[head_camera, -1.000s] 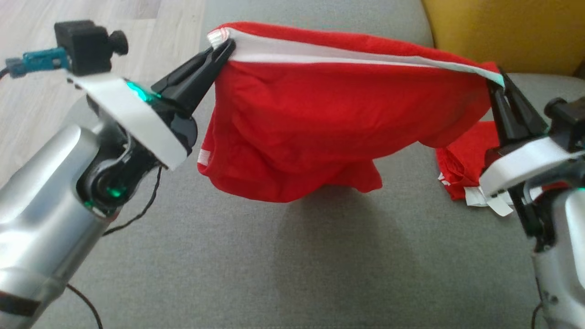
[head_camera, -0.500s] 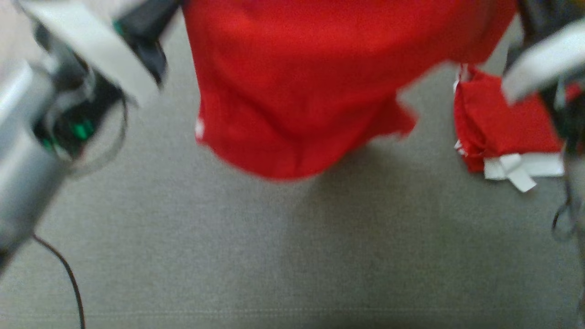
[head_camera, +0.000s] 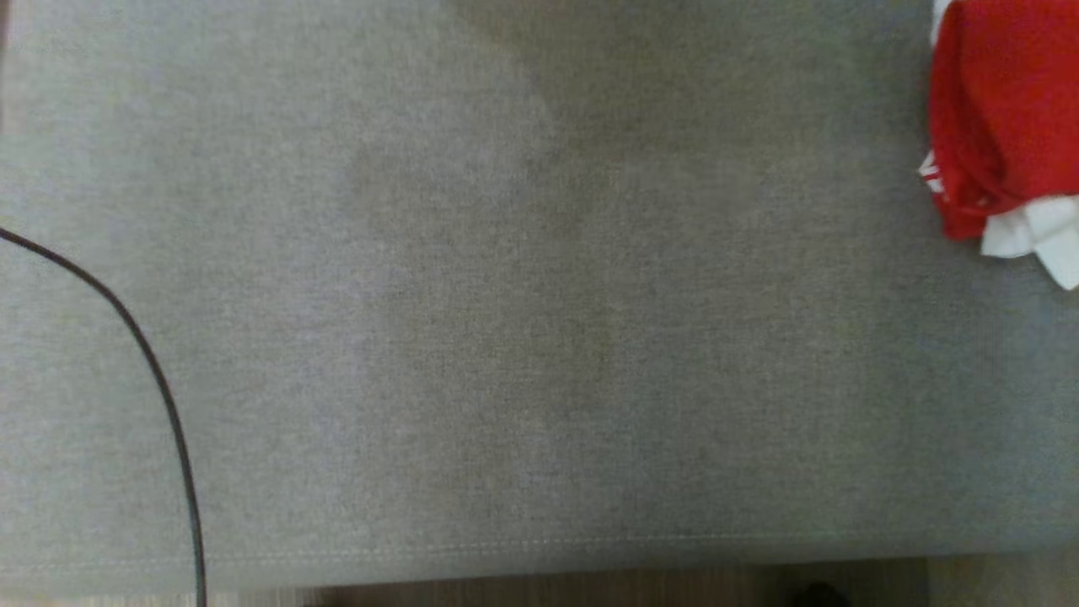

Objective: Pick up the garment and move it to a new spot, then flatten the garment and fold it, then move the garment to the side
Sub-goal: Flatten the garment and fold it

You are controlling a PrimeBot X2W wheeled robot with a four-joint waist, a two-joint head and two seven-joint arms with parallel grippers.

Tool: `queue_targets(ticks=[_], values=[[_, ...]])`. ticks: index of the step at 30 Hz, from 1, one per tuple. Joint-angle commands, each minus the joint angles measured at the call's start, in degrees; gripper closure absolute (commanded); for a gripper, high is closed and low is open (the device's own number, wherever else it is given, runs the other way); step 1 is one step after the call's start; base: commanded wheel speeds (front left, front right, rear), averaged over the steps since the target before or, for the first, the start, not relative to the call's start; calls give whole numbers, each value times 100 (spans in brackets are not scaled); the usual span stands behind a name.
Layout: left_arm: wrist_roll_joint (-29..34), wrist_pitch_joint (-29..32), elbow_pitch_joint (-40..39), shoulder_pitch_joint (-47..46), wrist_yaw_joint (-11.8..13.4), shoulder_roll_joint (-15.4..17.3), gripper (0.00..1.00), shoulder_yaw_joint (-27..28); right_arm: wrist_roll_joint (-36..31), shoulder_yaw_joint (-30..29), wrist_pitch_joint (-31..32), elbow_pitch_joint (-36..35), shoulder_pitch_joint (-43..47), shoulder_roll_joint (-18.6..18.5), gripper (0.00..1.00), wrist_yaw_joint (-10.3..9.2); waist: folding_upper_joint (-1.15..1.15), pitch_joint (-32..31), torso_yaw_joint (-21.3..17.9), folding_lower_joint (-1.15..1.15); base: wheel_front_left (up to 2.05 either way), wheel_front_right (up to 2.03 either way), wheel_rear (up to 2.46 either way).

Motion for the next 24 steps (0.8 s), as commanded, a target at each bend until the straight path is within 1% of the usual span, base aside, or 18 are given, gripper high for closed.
queue_targets(ticks=[1, 4, 6, 8, 10, 15, 20, 21, 24], values=[[21, -68, 6, -178, 25, 294, 100, 223, -43, -153, -60, -43, -27, 58, 100, -5, 0, 254, 17, -1, 0, 0, 0], [116, -247, 236, -99, -38, 63, 100, 151, -283, -344, -443, 540, 29, 275, 100, -5, 0, 404, 102, -1, 0, 0, 0], [161, -287, 277, 80, -57, -58, 100, 81, -426, -349, -603, 913, 187, 375, 100, -5, 0, 475, 155, -1, 0, 0, 0], [225, -298, 89, 324, -61, -119, 100, -52, -560, -264, -717, 1254, 353, 414, 100, -5, 0, 525, 213, -1, 0, 0, 0], [317, -301, -202, 675, -62, -113, 100, -170, -613, -172, -818, 1569, 551, 440, 100, -5, 0, 512, 265, -1, 0, 0, 0], [632, -302, -896, 1654, -63, 105, 100, -770, -653, 294, -959, 2207, 1060, 356, 100, -5, 0, 307, 371, -1, 0, 0, 0], [804, -303, -1308, 2561, -64, 450, 100, -1302, -393, 824, -1015, 2676, 1471, 181, 100, -5, 0, -91, 396, -1, 0, 0, 0], [821, -303, -1417, 2866, -64, 567, 100, -1468, -280, 1150, -995, 2831, 1638, 136, 100, -5, 0, -269, 378, -1, 0, 0, 0], [769, -303, -1496, 3251, -64, 672, 100, -1677, -39, 1638, -966, 2965, 1913, 45, 100, -5, 0, -558, 366, -1, 0, 0, 0]])
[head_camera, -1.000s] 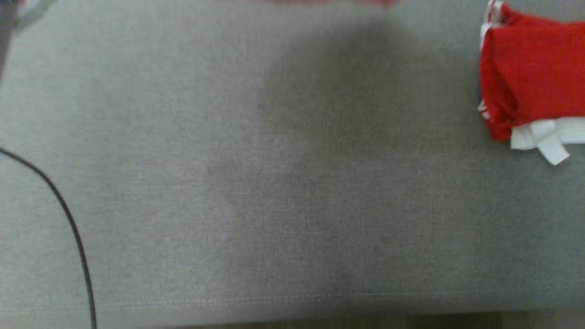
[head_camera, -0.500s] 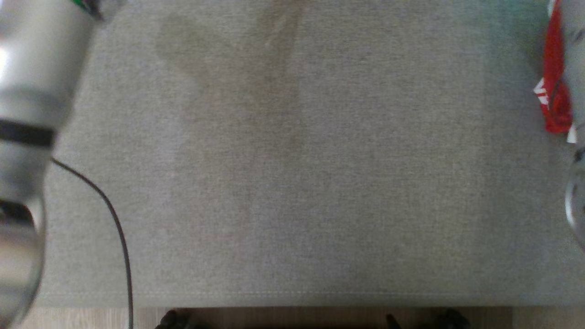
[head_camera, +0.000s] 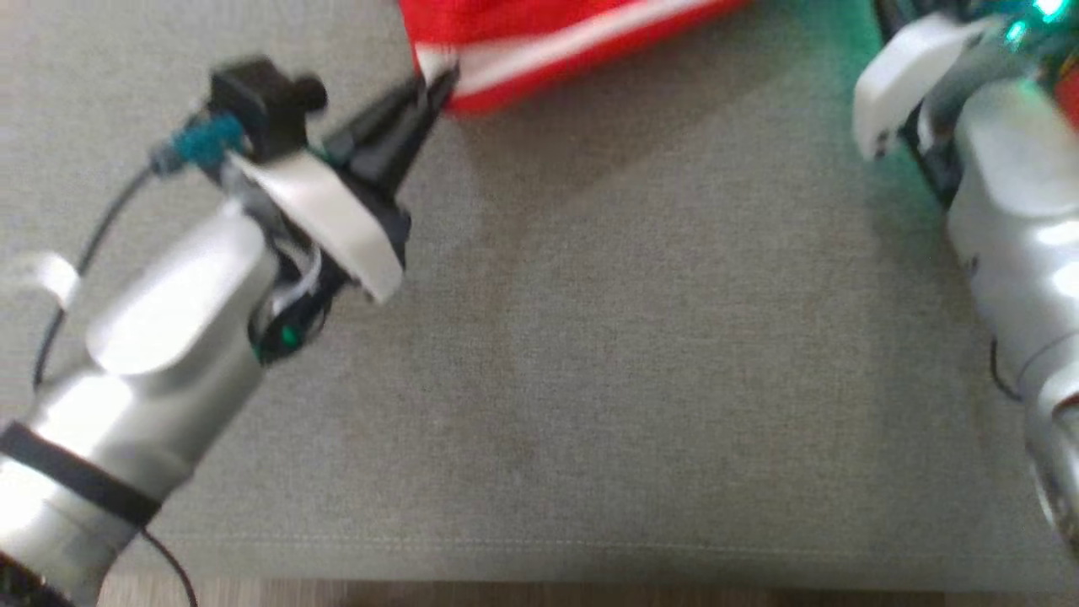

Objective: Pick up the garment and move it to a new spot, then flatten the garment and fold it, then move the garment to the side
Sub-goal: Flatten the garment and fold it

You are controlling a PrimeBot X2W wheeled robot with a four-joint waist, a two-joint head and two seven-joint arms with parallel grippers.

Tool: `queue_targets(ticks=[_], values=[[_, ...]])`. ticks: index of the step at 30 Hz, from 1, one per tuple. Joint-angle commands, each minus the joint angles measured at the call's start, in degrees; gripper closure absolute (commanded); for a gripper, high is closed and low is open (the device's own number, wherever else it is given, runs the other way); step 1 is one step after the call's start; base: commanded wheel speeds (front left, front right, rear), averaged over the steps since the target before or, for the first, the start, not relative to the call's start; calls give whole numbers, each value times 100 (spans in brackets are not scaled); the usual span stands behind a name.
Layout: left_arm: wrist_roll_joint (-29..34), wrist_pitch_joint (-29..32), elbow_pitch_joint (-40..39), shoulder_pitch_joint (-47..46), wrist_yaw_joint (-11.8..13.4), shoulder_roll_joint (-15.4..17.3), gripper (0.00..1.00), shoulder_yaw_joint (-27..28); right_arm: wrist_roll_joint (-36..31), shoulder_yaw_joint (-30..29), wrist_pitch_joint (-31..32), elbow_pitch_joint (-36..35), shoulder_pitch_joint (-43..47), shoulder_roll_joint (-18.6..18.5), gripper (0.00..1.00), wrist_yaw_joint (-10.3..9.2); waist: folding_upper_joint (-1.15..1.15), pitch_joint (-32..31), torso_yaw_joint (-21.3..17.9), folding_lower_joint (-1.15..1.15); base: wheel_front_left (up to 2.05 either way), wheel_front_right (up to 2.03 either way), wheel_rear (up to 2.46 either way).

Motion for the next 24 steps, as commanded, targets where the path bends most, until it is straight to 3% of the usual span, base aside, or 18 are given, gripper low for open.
queue_targets(ticks=[1, 7, 11, 17, 18, 24], values=[[-31, -30, -157, -8, 3, 285, 100, 97, 205, 272, 4, -68, 224, -27, 100, -5, 0, -342, -23, 0, 0, 0, 0], [-18, -30, -265, 468, 3, 409, 100, -50, 960, 1310, 212, -223, 743, -189, 100, -5, 0, -844, -128, 0, 0, 0, 0], [-40, -30, -413, 814, 3, 479, 100, 1, 1702, 2109, 532, -741, 1150, -453, 100, -5, 0, -1172, -199, 0, 0, 0, 0], [-47, -30, -680, 1409, 3, 563, 100, 91, 3018, 3266, 1230, -2014, 1720, -1313, 100, -5, 0, -1646, -238, 0, 0, 0, 0], [-47, -30, -680, 1409, 3, 563, 100, 91, 3018, 3266, 1230, -2014, 1720, -1313, 100, -5, 0, -1646, -238, 0, 0, 0, 0], [-54, -30, -1009, 2044, 2, 640, 100, 1, 4123, 4117, 1701, -3366, 2227, -2338, 100, -5, 0, -2151, -229, 0, 0, 0, 0]])
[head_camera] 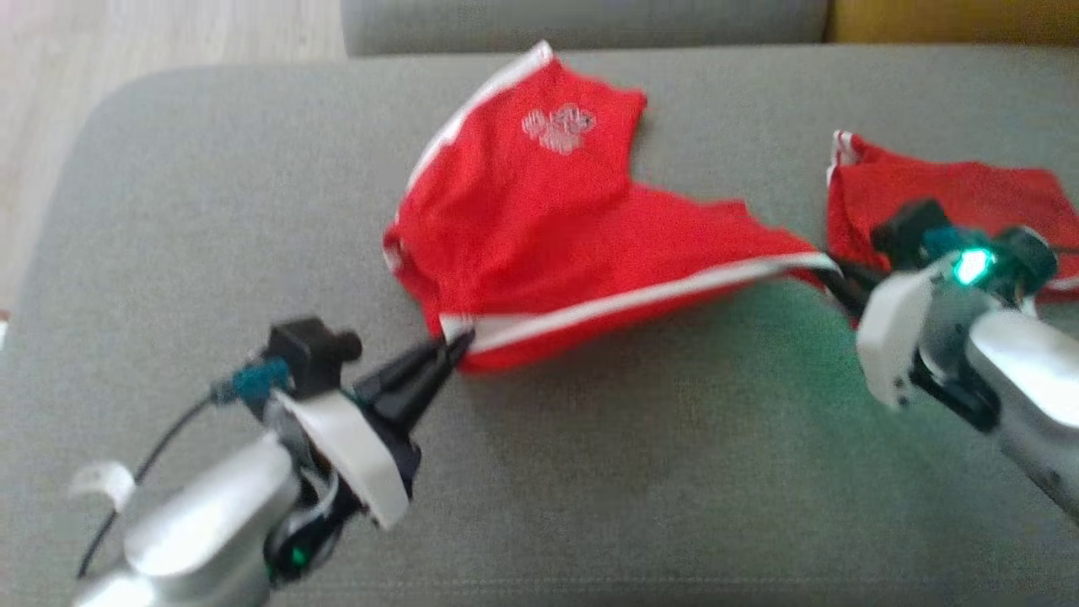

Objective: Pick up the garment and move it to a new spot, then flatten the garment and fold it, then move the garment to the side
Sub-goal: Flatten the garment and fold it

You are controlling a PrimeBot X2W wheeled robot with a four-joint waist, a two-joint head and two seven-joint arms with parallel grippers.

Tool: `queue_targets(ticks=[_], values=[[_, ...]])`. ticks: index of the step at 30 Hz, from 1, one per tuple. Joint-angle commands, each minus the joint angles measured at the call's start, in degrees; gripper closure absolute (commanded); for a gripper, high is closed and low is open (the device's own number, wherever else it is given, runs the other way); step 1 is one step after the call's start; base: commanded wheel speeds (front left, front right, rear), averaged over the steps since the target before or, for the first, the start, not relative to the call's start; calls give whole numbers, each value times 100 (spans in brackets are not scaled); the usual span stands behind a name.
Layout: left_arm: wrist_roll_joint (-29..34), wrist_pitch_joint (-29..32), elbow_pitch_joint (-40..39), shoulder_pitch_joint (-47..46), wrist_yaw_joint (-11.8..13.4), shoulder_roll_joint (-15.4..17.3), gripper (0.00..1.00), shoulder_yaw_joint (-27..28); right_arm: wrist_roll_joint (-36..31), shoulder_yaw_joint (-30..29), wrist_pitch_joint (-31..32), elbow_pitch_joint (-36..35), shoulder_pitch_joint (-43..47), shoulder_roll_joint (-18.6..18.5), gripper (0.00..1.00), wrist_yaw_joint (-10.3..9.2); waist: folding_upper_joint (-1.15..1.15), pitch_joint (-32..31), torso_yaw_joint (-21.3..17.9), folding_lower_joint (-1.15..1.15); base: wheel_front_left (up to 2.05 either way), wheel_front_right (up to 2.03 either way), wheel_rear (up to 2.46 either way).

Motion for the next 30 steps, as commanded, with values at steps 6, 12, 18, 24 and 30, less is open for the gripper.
queue_targets(ticks=[6, 12, 18, 24, 30], values=[[-78, -31, -435, 395, 2, 280, 100, 131, 605, 364, 373, -854, 458, -864, 100, -5, -1, -588, -16, 0, 0, 0, 0], [-148, 28, -819, 825, 37, 368, 100, -76, 1081, 545, 832, -1634, 816, -1514, 100, -5, -1, -795, -5, 0, 0, 0, 0], [-293, 204, -1302, 1037, 119, 420, 100, -177, 1402, 445, 1218, -2310, 1081, -2128, 100, -5, -1, -826, 39, 0, 0, 0, 0], [-345, 207, -1506, 965, 246, 415, 100, -65, 1185, 44, 1269, -2461, 1012, -2173, 100, -5, -1, -733, 143, 0, 0, 0, 0], [-475, 147, -1555, 824, 300, 329, 100, 170, 823, -273, 1283, -2428, 699, -1979, 100, -5, -1, -585, 300, 0, 0, 0, 0]])
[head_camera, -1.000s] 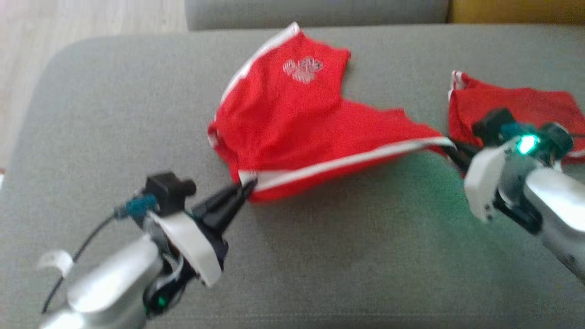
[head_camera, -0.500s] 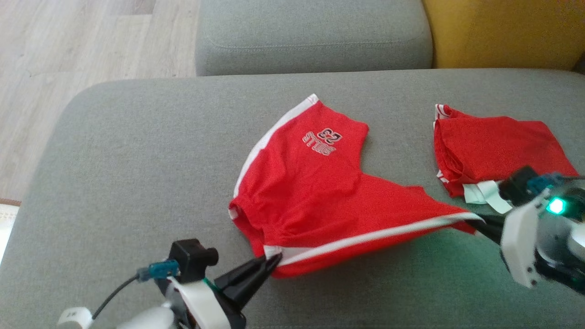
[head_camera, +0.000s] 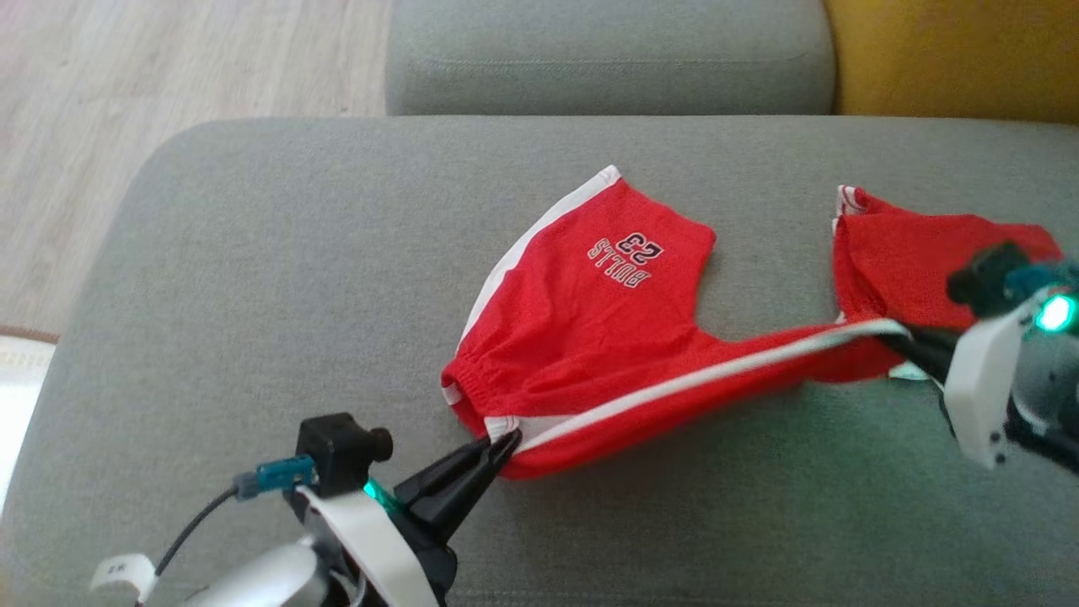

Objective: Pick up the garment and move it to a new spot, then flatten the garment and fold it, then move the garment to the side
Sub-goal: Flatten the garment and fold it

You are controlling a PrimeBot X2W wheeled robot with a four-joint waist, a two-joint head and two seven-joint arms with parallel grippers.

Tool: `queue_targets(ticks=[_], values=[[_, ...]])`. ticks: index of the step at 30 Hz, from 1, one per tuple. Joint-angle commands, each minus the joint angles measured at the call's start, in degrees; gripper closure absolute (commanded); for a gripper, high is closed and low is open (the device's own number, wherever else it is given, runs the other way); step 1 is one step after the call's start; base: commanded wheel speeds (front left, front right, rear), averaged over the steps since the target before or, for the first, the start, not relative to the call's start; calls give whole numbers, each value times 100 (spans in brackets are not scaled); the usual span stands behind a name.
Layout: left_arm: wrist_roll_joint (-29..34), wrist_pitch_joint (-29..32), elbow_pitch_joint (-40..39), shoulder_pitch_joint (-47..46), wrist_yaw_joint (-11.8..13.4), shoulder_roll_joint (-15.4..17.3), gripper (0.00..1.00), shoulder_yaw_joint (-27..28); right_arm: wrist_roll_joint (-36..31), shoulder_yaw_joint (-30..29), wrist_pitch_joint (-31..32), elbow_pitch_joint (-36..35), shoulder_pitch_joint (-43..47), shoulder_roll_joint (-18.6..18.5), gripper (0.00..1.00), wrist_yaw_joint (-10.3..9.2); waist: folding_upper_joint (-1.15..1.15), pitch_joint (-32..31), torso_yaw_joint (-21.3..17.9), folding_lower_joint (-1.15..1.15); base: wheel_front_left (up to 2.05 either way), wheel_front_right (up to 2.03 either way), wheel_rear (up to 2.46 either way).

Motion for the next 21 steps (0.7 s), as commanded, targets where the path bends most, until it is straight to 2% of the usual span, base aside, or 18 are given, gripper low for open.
queue_targets(ticks=[1, 10, 21], values=[[-48, -99, -155, -393, 20, 98, 100, 335, -172, -178, 24, -39, -294, -84, 100, -5, 0, 91, 95, 1, 0, 0, 0], [-133, -161, -19, -622, -18, -174, 100, 521, -671, -132, 107, 76, -1050, 134, 100, -5, 0, 462, 470, 1, 0, 0, 0], [-127, -226, 379, -919, -147, -613, 100, 634, -1024, 691, 275, 506, -2320, 397, 100, -5, 0, 1036, 1146, 1, 0, 0, 0]])
